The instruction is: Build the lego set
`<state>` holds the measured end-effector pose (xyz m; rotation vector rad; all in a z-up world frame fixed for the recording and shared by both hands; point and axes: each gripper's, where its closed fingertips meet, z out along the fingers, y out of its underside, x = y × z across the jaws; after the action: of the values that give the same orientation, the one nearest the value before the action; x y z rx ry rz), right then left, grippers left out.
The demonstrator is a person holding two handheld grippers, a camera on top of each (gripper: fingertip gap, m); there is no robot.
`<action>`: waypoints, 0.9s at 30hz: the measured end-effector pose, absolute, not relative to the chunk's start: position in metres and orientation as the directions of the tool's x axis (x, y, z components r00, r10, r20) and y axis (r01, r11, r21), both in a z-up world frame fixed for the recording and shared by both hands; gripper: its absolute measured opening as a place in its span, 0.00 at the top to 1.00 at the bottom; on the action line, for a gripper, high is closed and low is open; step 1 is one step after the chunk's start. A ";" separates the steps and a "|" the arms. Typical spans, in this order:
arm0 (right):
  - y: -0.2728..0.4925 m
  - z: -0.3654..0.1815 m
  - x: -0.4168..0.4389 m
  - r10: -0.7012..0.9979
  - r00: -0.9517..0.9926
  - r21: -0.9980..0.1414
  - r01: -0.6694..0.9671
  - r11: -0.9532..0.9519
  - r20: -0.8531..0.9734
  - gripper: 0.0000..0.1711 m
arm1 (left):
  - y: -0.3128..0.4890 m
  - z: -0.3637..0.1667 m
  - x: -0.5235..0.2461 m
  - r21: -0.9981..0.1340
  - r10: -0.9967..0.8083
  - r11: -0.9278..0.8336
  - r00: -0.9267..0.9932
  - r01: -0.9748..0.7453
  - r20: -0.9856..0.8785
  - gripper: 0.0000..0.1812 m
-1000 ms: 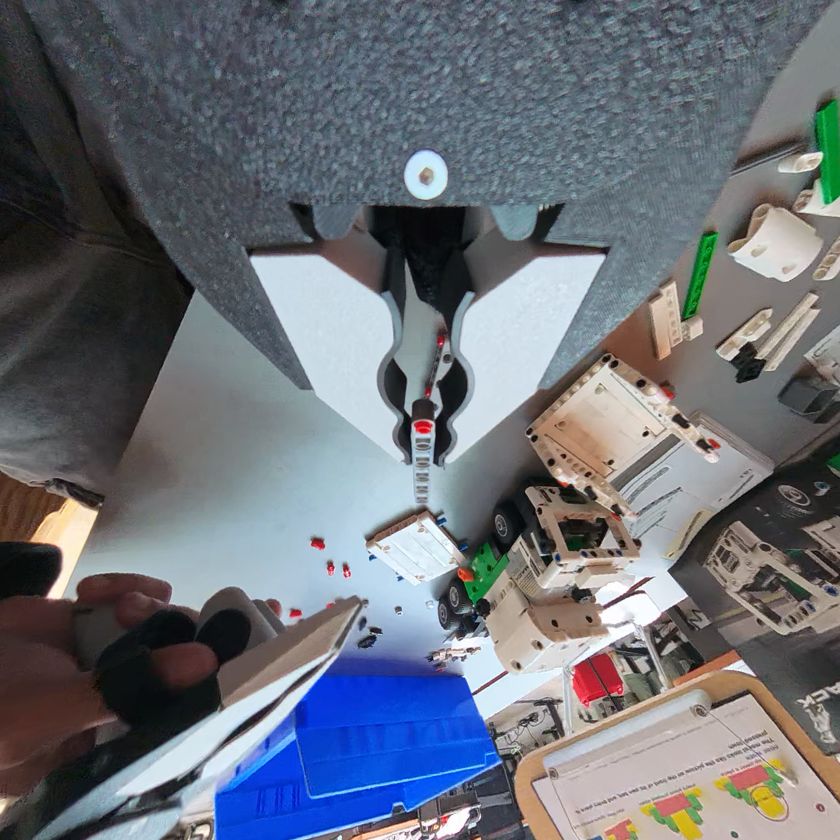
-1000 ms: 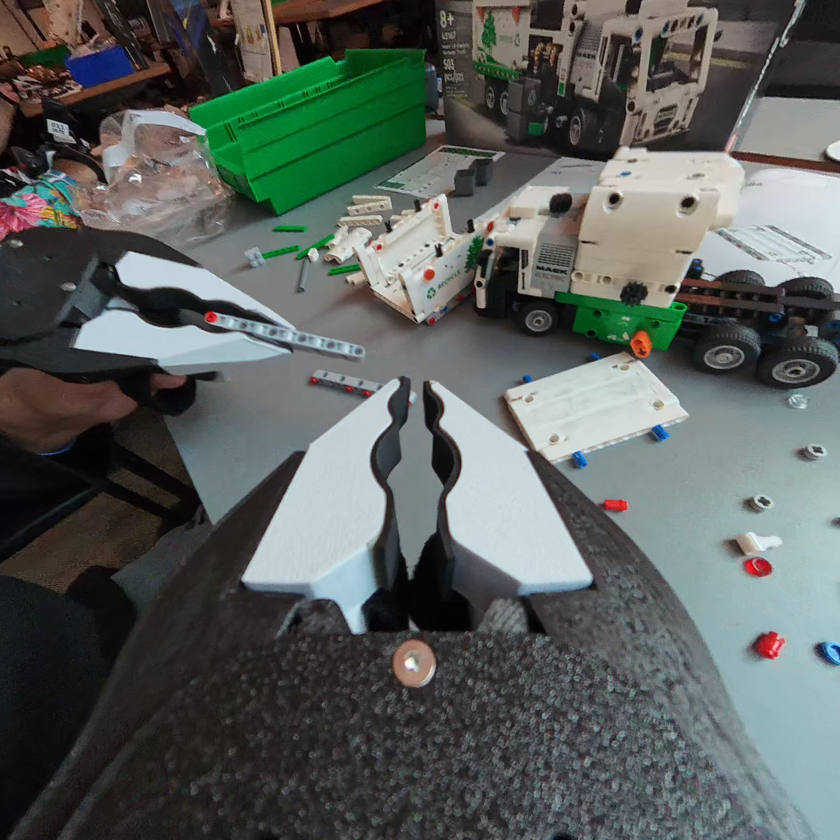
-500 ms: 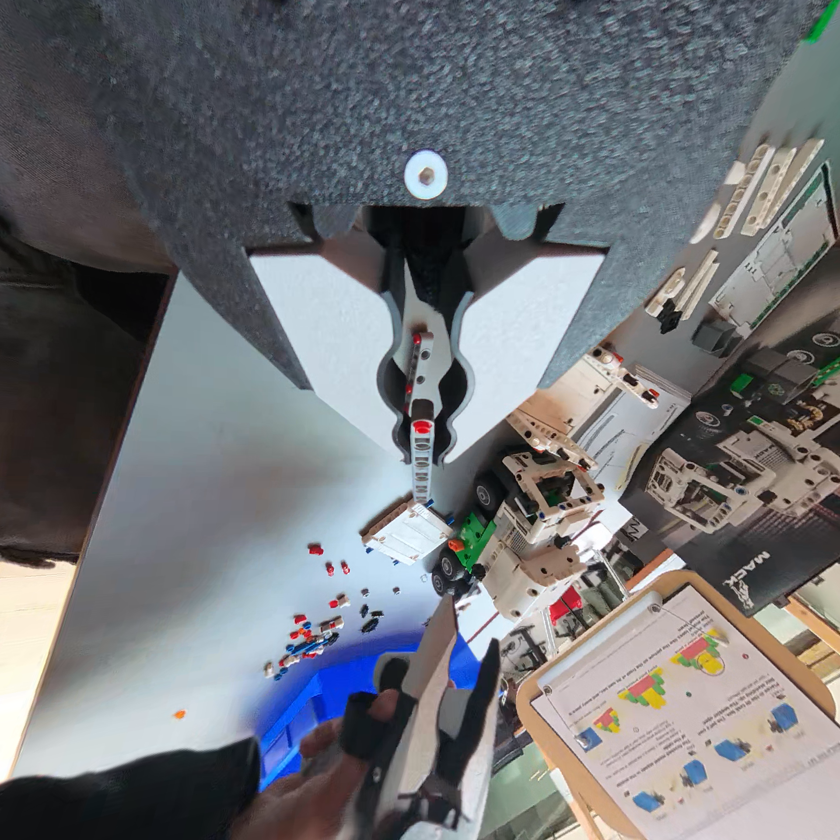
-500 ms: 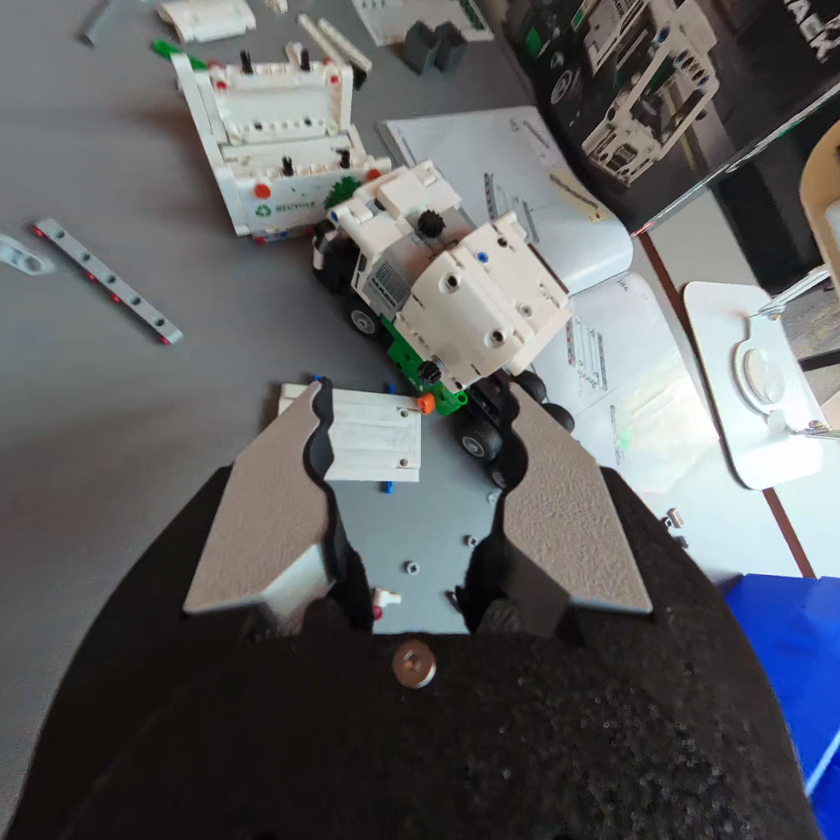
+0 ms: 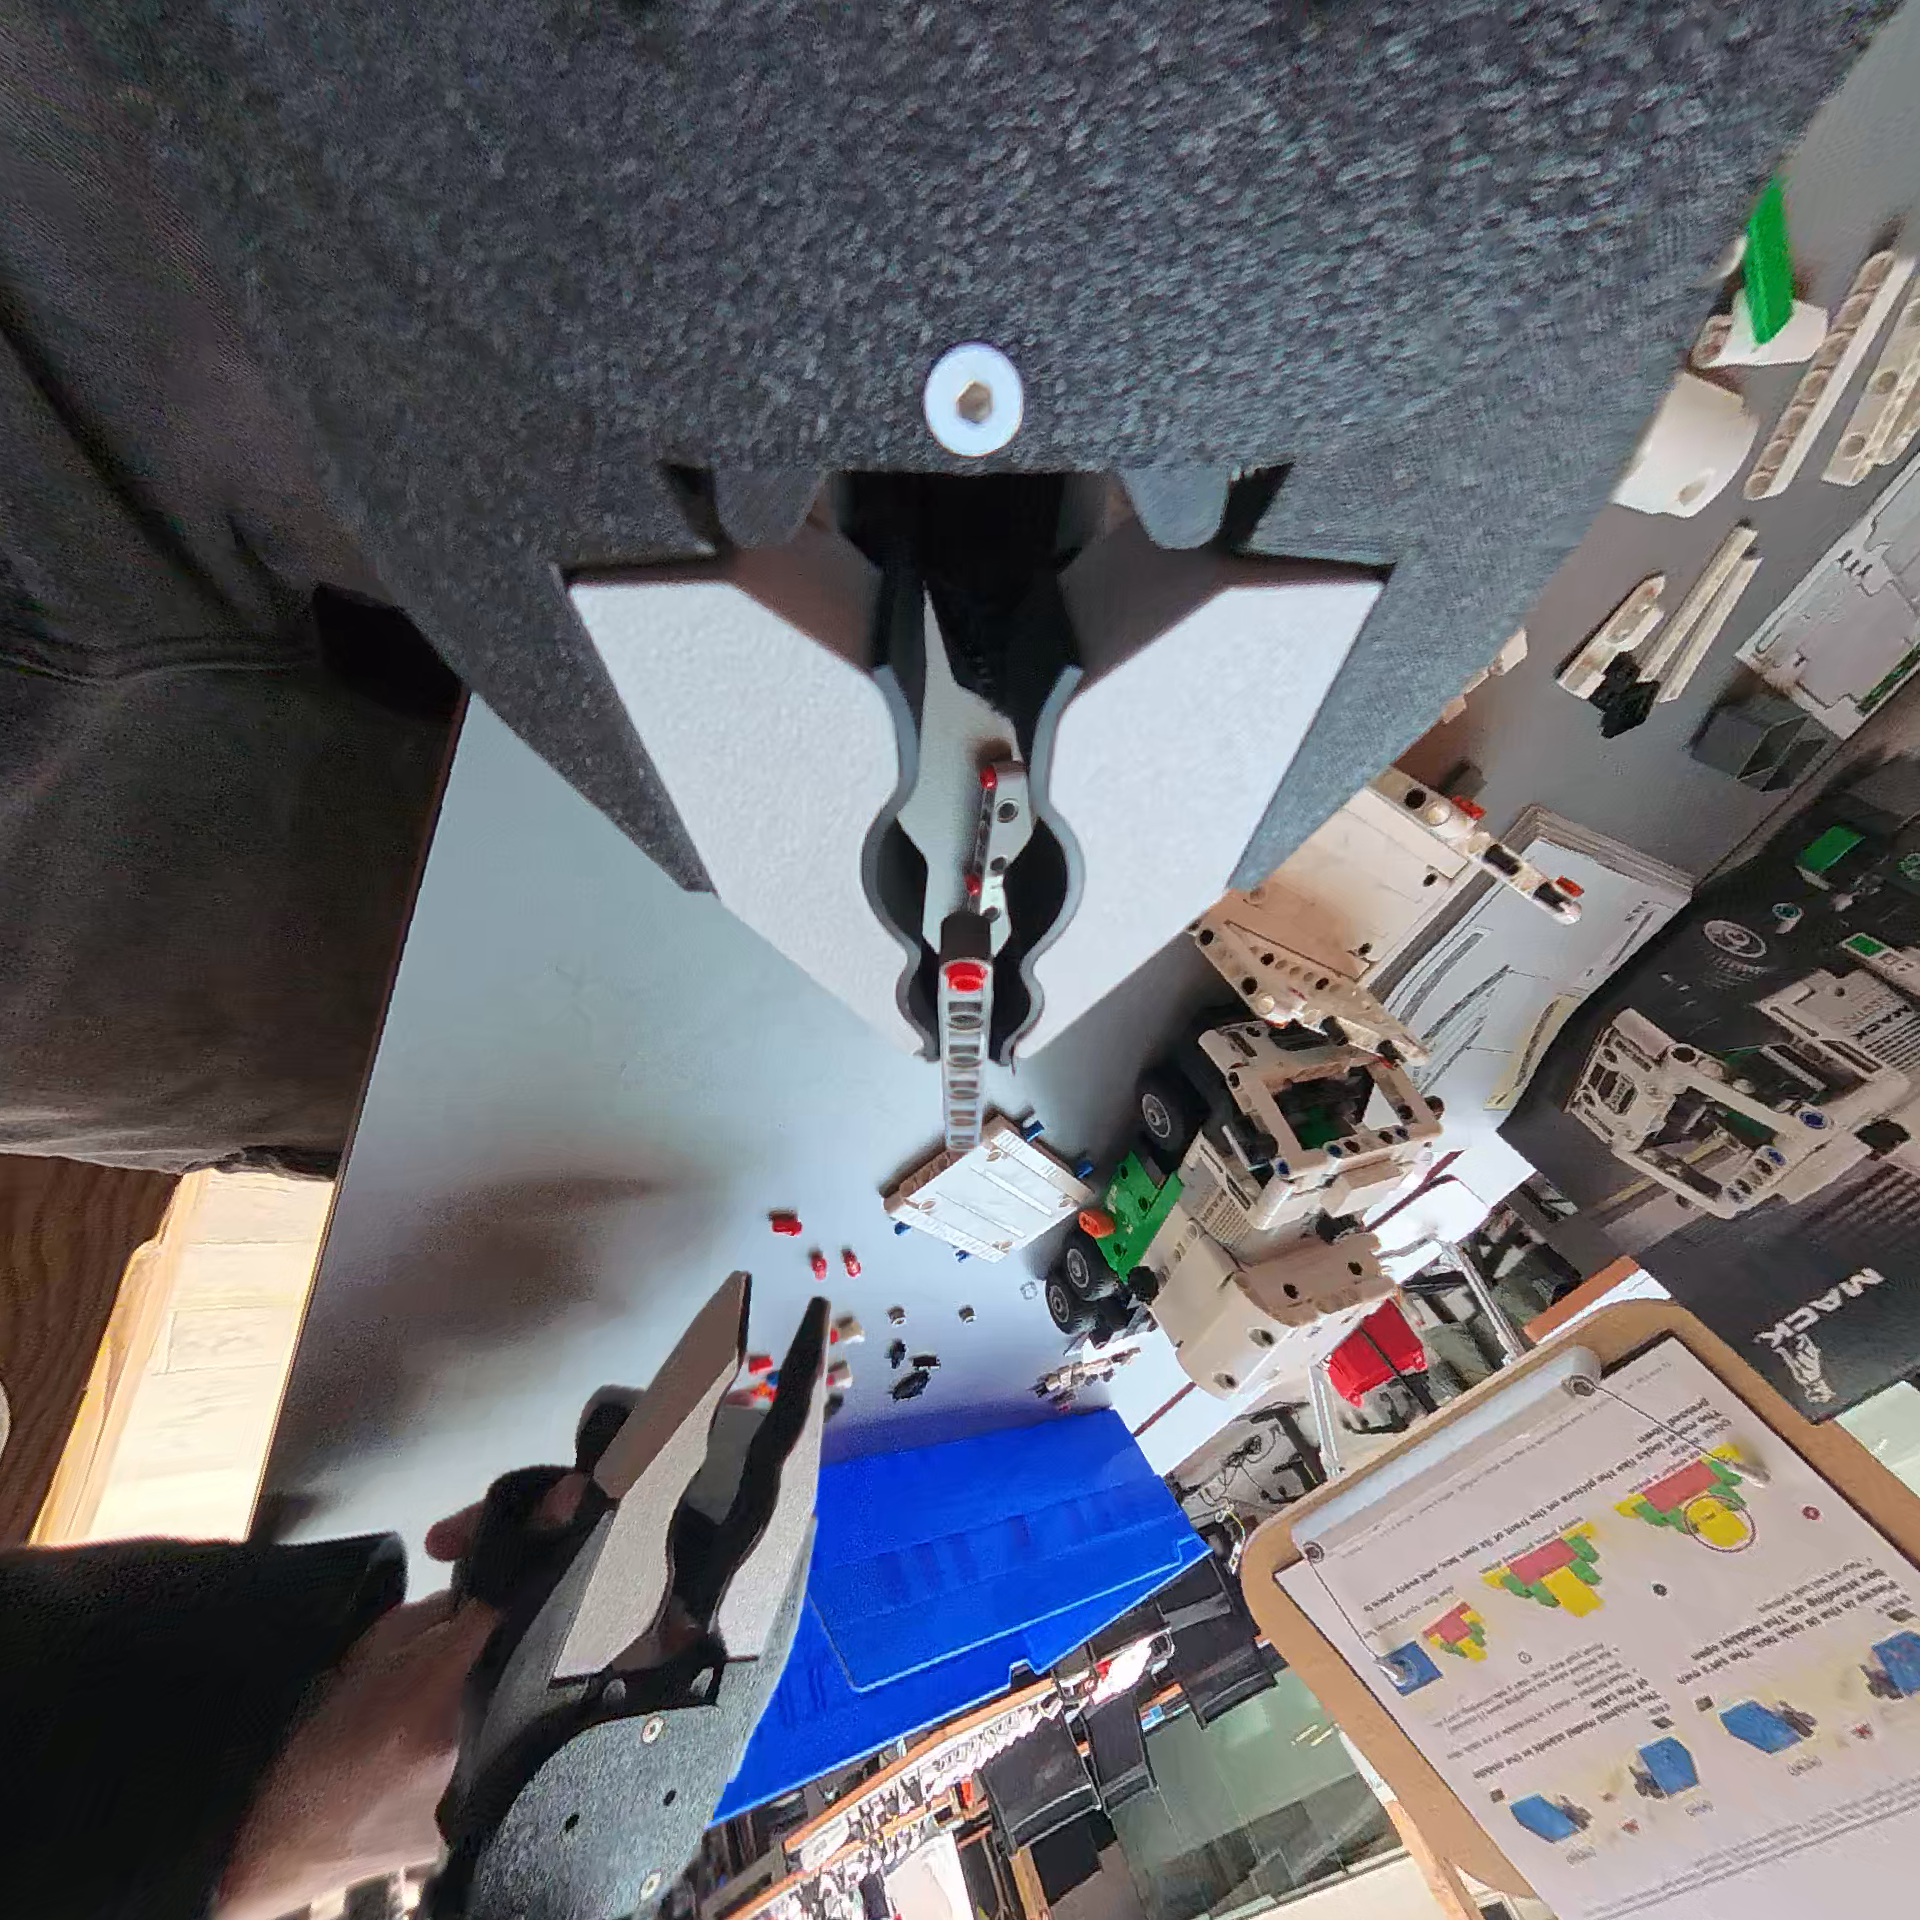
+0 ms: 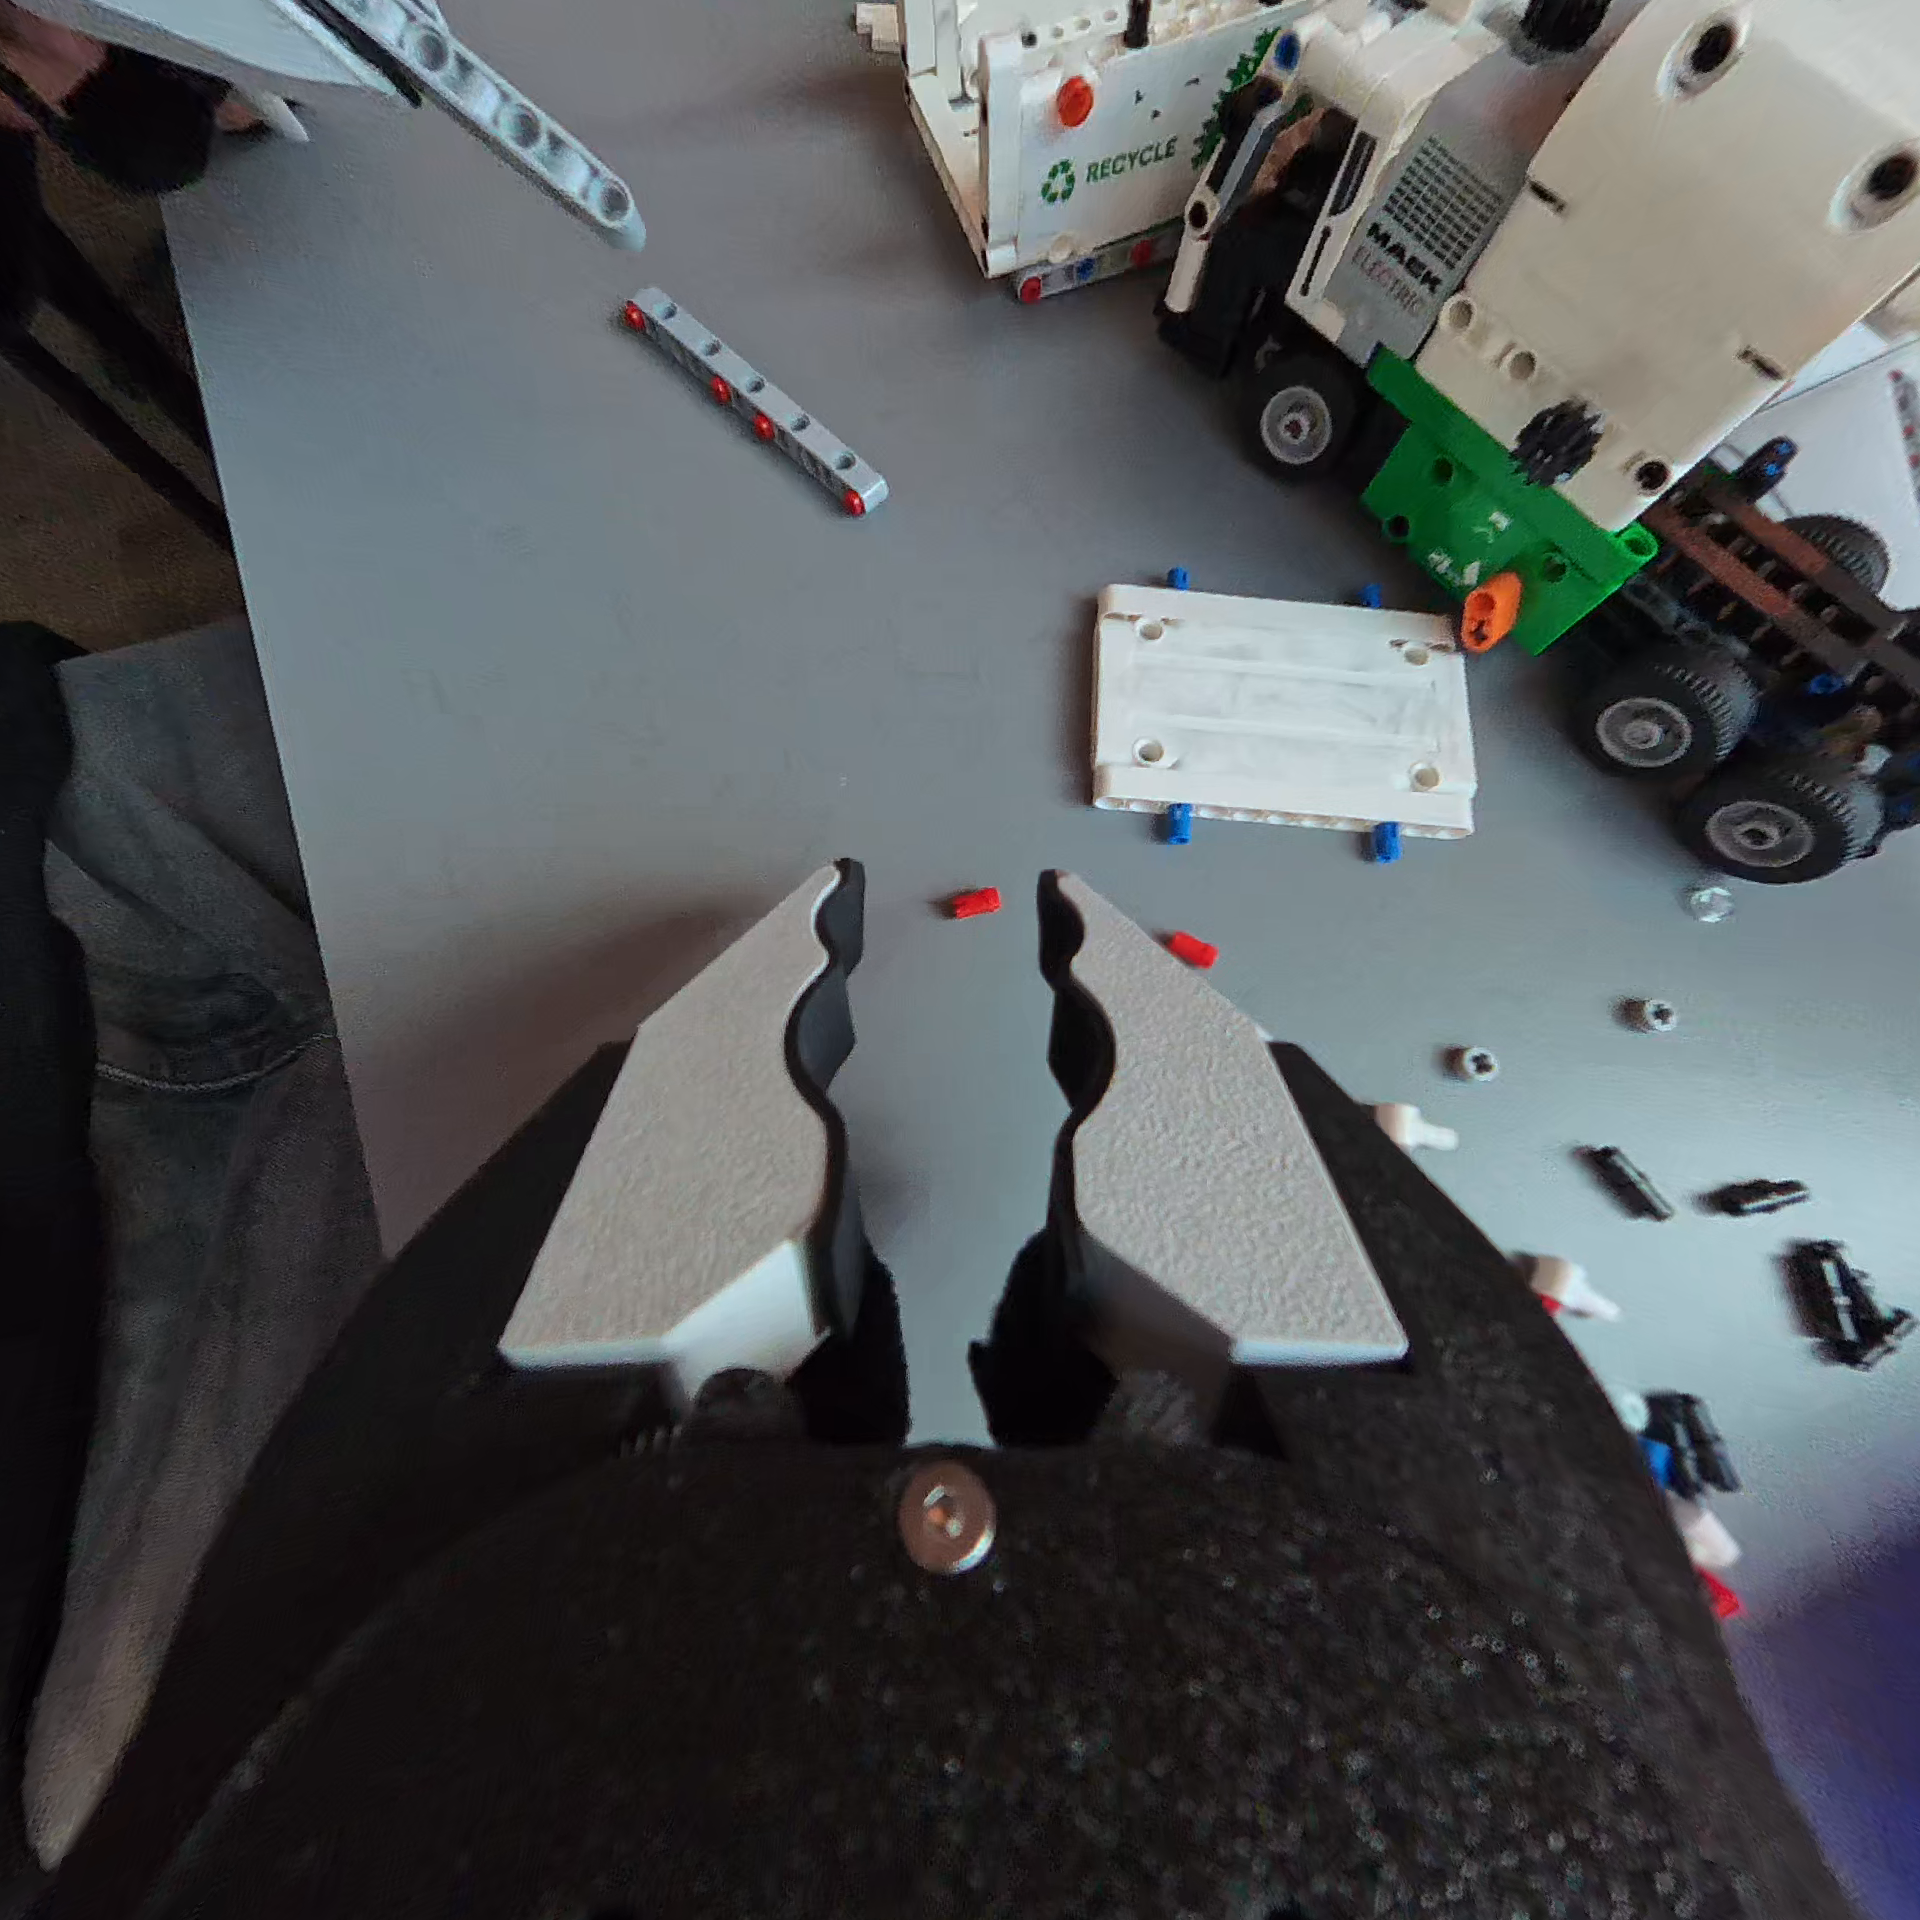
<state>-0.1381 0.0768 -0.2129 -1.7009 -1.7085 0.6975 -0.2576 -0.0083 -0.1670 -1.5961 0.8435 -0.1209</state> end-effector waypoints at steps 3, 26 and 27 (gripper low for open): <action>0.070 -0.224 -0.132 1.000 0.000 -0.704 0.710 -0.004 -0.006 0.81 | -0.009 -0.172 -0.250 -0.866 -0.576 0.051 0.694 -0.497 -0.432 0.97; 0.135 -0.134 -0.143 0.987 0.140 -0.849 0.510 -0.141 -0.079 0.78 | -0.002 -0.204 -0.213 -0.774 -0.678 -0.006 0.571 -0.633 -0.462 0.97; 0.134 -0.141 -0.143 0.989 0.129 -0.849 0.512 -0.130 -0.073 0.79 | -0.001 -0.208 -0.212 -0.756 -0.681 -0.003 0.555 -0.654 -0.477 0.97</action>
<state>-0.1434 0.1340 -0.1409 -1.7335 -1.4598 0.8971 -0.2121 -0.0006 -0.2078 -1.6937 1.1275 -0.0307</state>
